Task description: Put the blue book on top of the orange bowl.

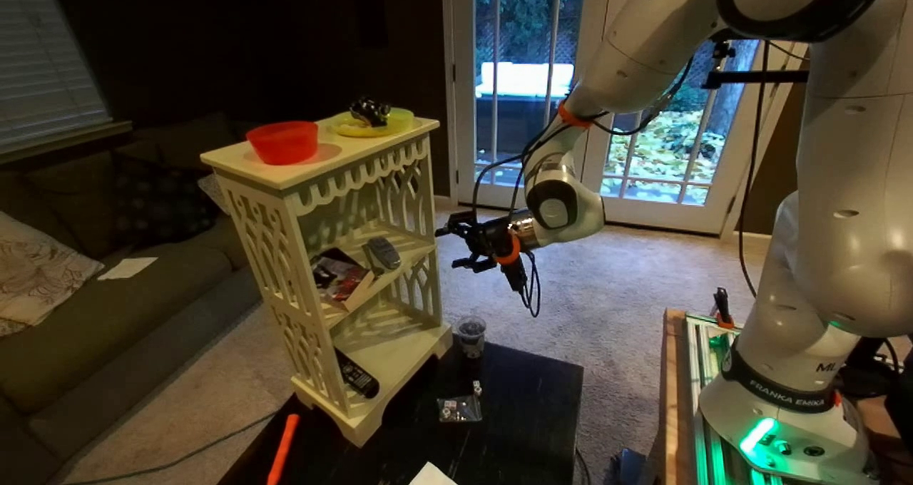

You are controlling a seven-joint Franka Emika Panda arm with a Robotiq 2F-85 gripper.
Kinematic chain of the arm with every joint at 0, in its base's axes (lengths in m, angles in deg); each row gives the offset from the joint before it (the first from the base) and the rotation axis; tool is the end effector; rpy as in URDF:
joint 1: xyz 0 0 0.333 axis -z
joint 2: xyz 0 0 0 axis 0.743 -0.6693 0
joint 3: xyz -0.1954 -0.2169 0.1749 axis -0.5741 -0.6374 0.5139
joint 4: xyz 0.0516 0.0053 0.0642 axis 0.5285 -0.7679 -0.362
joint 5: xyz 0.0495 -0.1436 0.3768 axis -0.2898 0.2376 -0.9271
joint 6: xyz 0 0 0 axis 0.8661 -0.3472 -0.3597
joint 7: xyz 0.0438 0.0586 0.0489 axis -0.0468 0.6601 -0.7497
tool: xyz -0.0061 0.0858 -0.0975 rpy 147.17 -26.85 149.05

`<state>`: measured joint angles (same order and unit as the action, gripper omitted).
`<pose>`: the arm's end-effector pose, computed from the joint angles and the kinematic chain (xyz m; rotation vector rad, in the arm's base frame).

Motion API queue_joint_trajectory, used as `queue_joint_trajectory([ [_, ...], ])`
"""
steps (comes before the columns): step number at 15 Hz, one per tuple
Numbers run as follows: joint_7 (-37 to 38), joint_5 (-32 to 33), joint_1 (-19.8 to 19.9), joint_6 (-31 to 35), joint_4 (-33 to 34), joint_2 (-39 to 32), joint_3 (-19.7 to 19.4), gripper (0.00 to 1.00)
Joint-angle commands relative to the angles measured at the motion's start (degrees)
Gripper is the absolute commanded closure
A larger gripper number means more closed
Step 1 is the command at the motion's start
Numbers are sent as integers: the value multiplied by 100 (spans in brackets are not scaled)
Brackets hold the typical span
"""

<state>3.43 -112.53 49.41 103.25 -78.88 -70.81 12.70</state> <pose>0.4877 -0.1011 0.2092 -1.6732 1.2067 -0.9322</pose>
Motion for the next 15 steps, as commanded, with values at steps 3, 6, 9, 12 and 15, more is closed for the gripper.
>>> queue_joint_trajectory([
  [3, 43, 17, 101, -38, 20, -46, 55, 0],
  [6, -36, 16, 391, -486, 7, -39, -176, 0],
  [9, -23, 16, 656, -790, -126, 68, -353, 0],
  [12, -145, 9, 762, -1050, -393, 199, -385, 0],
  [15, -81, 6, 729, -1206, -678, 262, -300, 0],
])
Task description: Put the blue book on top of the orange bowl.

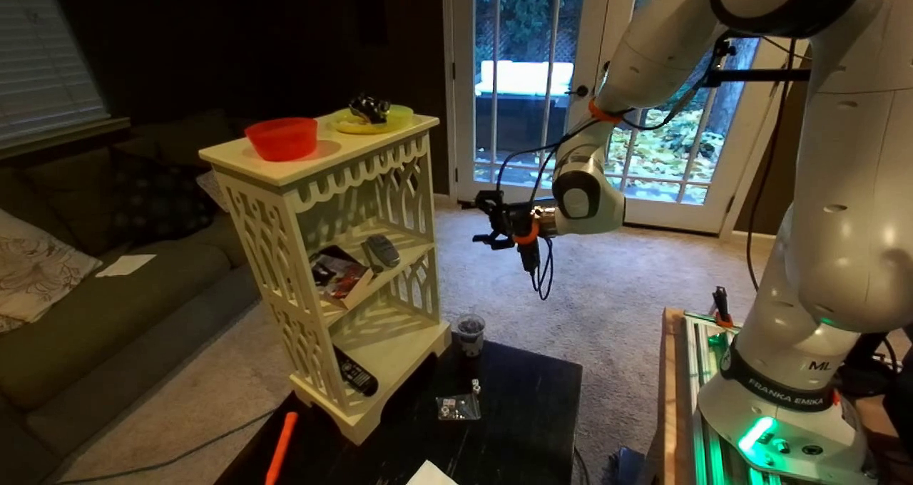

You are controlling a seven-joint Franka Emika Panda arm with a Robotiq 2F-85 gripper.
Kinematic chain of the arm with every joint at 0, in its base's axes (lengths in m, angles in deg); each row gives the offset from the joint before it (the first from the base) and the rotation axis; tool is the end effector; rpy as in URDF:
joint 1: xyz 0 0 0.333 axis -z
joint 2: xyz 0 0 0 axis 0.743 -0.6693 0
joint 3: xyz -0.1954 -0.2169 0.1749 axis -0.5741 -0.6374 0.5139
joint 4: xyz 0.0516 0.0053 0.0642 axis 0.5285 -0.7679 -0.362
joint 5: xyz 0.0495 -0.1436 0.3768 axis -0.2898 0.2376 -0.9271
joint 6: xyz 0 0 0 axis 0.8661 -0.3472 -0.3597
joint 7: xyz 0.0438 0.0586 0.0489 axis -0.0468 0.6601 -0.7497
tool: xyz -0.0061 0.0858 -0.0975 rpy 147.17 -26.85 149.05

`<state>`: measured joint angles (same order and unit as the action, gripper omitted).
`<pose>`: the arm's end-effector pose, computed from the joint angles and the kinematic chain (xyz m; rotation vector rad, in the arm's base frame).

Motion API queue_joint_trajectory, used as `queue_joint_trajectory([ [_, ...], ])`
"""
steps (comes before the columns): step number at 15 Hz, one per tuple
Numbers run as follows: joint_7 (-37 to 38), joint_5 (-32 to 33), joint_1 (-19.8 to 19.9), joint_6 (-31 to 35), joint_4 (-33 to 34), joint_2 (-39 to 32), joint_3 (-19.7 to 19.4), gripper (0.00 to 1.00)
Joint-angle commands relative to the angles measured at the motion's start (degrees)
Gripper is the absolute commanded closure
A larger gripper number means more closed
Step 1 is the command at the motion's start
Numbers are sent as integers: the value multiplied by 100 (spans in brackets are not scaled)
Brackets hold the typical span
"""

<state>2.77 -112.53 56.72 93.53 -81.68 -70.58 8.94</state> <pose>0.4599 -0.1777 0.2108 -1.5033 1.2666 -1.0735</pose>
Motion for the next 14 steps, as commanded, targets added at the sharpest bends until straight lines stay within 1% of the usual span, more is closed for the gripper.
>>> queue_joint_trajectory([
  [1, -2, 4, -21, -321, -495, 246, 119, 0],
  [4, -86, 0, -88, -478, -621, 181, 220, 0],
  [11, -67, 0, -308, -329, -451, 26, 452, 0],
  [13, 4, 4, -491, -401, -409, -109, 673, 0],
  [14, -17, 10, -334, -371, -468, -1, 513, 0],
])
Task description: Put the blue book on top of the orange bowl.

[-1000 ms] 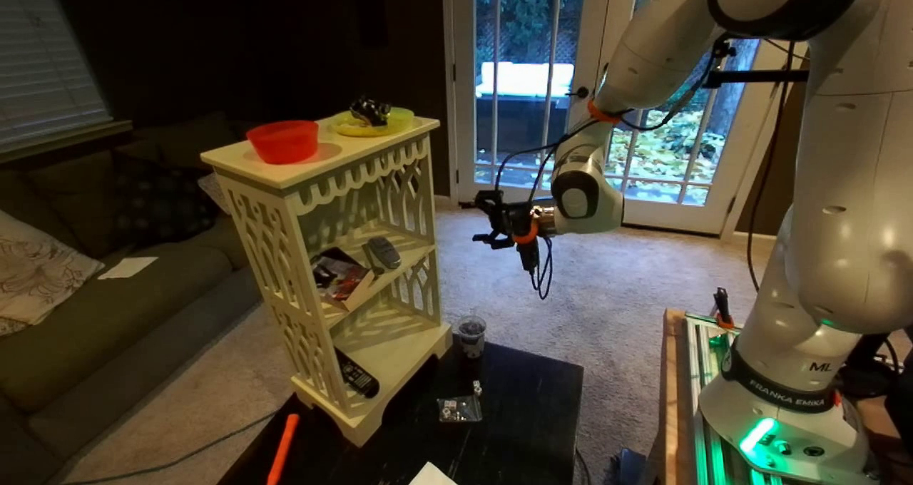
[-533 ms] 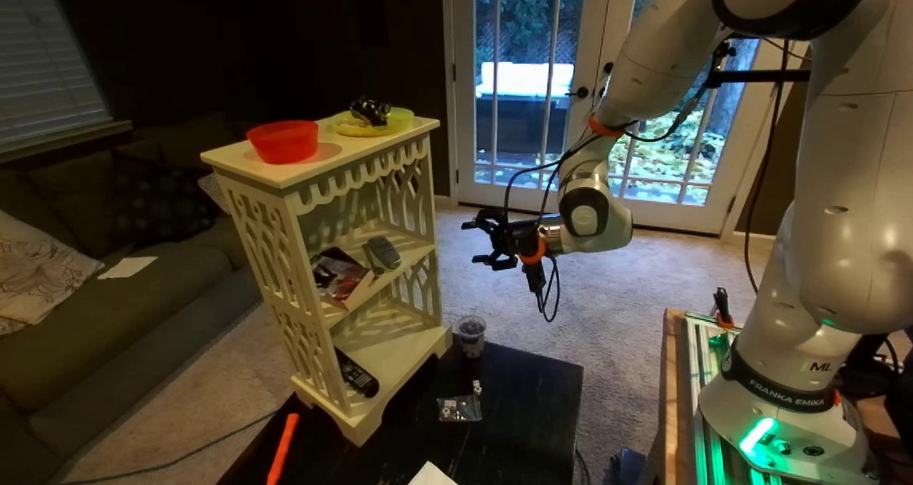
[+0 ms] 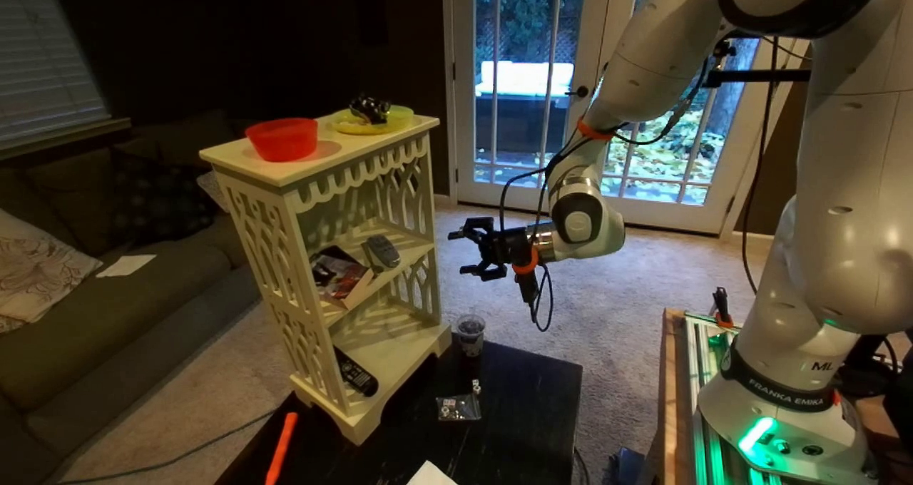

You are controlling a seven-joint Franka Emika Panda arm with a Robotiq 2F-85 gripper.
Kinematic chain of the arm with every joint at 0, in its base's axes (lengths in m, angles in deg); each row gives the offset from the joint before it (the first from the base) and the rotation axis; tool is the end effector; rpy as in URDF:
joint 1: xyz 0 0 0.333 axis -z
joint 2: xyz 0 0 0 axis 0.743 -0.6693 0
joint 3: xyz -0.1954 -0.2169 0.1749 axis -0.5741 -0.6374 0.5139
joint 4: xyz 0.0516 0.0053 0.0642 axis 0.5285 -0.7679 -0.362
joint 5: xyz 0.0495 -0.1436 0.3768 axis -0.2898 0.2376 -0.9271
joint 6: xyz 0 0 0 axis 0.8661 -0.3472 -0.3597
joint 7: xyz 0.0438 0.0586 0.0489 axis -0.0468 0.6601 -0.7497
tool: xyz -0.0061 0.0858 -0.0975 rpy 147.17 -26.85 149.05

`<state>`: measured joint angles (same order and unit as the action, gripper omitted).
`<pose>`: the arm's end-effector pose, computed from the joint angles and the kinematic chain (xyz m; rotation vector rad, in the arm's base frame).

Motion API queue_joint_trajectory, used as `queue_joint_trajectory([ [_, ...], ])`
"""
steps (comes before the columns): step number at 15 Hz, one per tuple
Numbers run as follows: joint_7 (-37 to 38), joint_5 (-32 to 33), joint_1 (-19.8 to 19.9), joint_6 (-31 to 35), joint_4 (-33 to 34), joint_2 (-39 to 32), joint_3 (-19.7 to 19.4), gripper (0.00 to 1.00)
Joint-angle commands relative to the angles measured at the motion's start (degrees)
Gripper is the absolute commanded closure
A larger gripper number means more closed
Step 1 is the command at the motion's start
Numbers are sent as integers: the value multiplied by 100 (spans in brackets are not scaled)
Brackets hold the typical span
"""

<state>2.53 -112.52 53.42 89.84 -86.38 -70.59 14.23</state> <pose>0.4520 -0.0924 0.1888 -1.5433 1.1540 -0.9151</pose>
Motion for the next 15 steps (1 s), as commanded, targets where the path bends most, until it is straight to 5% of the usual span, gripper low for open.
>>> queue_joint_trajectory([
  [1, 10, 10, -79, -2, 3, -22, 63, 0],
  [9, 12, 10, -177, -1, 9, -56, 133, 0],
  [15, -413, 6, 296, 184, -212, 397, -504, 0],
])
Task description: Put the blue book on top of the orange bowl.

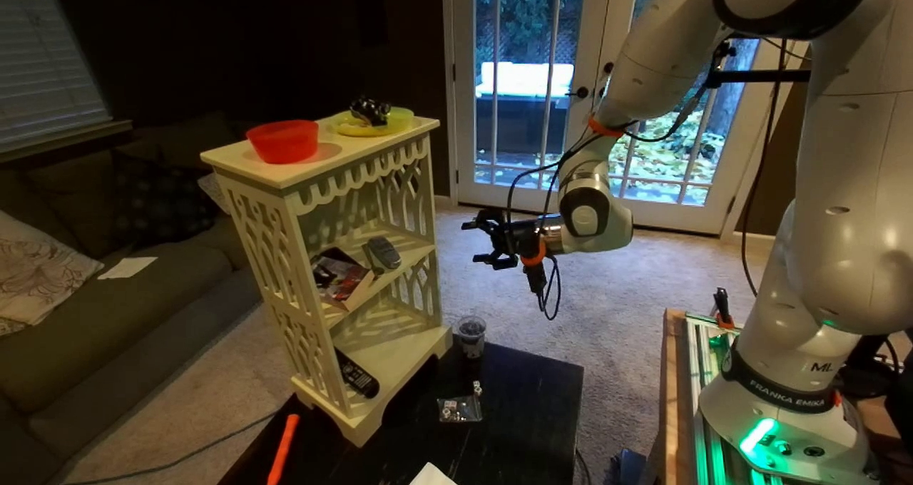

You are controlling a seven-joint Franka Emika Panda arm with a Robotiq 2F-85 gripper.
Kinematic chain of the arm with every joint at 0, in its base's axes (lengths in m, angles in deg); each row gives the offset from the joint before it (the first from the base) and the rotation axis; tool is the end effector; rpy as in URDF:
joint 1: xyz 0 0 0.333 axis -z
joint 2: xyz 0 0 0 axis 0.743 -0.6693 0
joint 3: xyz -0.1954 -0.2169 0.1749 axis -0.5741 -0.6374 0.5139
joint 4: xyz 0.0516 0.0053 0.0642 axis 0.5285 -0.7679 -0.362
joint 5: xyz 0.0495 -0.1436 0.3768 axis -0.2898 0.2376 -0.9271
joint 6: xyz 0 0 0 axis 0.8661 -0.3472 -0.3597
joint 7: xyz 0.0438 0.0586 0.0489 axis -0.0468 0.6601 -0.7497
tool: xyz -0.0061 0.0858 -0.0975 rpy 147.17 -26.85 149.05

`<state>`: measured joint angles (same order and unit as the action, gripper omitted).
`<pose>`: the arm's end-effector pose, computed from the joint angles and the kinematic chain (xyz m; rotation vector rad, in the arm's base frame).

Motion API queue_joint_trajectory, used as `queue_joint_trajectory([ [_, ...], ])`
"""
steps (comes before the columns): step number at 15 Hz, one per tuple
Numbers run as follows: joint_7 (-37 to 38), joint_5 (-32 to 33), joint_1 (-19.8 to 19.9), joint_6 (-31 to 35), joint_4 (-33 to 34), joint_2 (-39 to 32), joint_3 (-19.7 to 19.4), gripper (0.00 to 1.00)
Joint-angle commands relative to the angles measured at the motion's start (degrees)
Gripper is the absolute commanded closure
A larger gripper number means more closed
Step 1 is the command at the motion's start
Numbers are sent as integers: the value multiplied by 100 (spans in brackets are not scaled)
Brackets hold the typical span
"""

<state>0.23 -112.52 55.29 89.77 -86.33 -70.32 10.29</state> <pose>0.4414 -0.1392 0.1922 -1.5348 1.2063 -1.0208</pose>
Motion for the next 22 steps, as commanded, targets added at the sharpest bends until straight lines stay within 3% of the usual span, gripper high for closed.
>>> queue_joint_trajectory([
  [1, -194, 7, 119, 223, -286, 452, -123, 0],
  [9, -331, 17, 192, 430, -894, 1151, -30, 0],
  [10, -208, 18, 222, 277, -626, 739, -17, 0],
  [16, -210, 18, 231, 281, -648, 746, -14, 0],
  [22, 117, 23, -131, -490, -931, 767, 564, 0],
])
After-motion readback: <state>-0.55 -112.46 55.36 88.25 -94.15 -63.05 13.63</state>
